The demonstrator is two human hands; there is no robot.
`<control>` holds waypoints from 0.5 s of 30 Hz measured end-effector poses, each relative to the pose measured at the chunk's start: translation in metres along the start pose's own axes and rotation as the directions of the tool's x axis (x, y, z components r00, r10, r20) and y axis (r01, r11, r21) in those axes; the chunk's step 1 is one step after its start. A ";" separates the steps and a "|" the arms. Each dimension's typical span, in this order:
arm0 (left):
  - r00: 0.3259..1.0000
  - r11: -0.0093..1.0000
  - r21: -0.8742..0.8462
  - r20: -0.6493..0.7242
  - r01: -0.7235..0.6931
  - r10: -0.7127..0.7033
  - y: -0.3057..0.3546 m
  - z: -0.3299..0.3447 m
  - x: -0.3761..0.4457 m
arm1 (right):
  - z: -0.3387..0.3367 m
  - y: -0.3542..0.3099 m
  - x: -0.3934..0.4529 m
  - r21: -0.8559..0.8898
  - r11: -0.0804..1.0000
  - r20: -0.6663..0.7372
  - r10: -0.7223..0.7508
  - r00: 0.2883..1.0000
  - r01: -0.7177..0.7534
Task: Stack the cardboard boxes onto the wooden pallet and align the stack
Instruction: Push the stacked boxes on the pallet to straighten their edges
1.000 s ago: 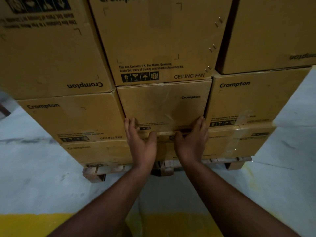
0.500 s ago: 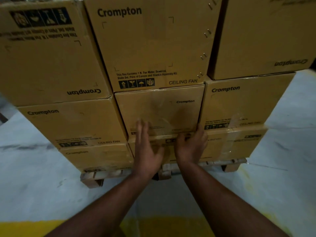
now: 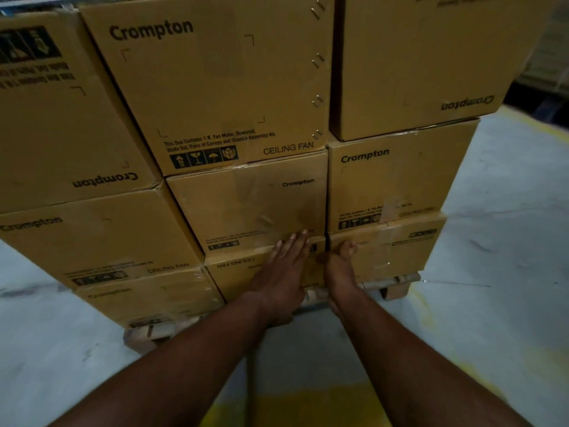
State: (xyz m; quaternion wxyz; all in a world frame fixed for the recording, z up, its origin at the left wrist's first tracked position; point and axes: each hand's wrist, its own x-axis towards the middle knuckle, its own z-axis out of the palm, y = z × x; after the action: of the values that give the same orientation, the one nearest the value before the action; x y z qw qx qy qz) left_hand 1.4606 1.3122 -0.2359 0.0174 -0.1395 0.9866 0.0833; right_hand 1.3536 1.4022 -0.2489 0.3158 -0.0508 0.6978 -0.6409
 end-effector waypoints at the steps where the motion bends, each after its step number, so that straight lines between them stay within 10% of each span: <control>1: 1.000 1.000 -0.009 0.003 0.000 0.000 0.001 0.003 0.002 | -0.002 0.001 0.000 -0.006 1.000 0.020 0.005 1.000 -0.005; 15: 1.000 0.999 -0.052 0.021 -0.007 0.008 0.000 0.019 0.009 | -0.006 0.000 0.012 -0.259 0.966 0.096 0.038 0.995 -0.012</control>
State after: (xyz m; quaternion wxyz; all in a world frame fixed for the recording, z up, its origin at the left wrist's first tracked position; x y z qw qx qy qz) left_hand 1.4522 1.3126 -0.2554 0.0240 -0.1352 0.9844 0.1104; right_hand 1.3408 1.4017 -0.2541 0.3492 -0.1150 0.7592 -0.5371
